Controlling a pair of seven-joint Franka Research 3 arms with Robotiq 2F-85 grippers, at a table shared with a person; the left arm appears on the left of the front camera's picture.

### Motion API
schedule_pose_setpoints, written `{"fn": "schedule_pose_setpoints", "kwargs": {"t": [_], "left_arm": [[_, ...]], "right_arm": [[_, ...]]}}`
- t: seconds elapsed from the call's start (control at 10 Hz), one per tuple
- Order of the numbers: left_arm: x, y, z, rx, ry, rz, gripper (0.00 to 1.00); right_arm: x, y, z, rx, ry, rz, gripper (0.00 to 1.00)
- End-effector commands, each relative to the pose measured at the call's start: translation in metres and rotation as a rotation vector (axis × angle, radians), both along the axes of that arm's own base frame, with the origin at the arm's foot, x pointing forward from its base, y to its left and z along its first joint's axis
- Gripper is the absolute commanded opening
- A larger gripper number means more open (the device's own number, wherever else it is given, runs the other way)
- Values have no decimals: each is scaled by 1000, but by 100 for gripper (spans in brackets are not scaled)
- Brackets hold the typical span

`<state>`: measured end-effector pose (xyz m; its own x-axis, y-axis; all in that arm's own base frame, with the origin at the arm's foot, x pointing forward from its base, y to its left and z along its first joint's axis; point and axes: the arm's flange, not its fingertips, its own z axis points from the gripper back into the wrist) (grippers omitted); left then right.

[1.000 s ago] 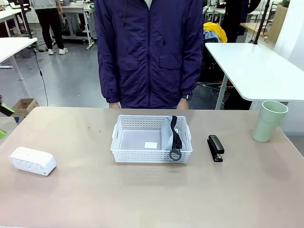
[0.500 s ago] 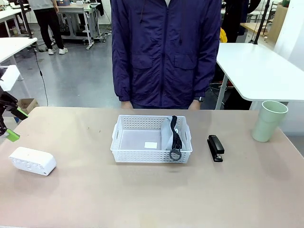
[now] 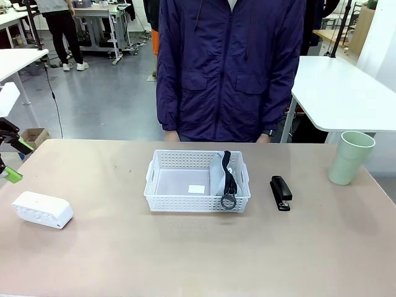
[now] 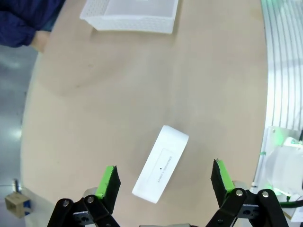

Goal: Efficiently arrange items inside the basket to fit them all.
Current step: Pick up the Digital clock and place it inside the Organizing basket.

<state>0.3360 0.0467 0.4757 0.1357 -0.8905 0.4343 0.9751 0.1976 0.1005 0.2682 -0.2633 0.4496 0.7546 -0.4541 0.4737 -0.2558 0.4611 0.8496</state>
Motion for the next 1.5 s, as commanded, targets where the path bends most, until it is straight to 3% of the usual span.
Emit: {"fn": "schedule_pose_setpoints", "kwargs": {"t": [0.0, 0.4, 0.5, 0.7, 0.8, 1.0, 1.1, 1.4], "left_arm": [[-6, -11, -35, 79, 16, -54, 100], [-1, -22, -108, 174, 166, -91, 100], [0, -24, -116, 184, 136, -164, 100], [-7, -22, -123, 286, -44, -496, 100], [-11, -20, -124, 336, -73, -521, 100], [-10, -22, -120, 267, -28, -424, 100], [52, -20, -89, 339, -12, -502, 100], [52, -20, -89, 339, -12, -502, 100]], "right_arm": [[2, -2, 1, -1, -38, 1, 100], [2, -2, 1, -1, -38, 1, 100], [2, -2, 1, -1, -38, 1, 100], [2, -2, 1, -1, -38, 1, 100], [2, -2, 1, -1, -38, 1, 100], [2, -2, 1, -1, -38, 1, 100], [2, -2, 1, -1, -38, 1, 100], [2, -2, 1, -1, -38, 1, 100]]}}
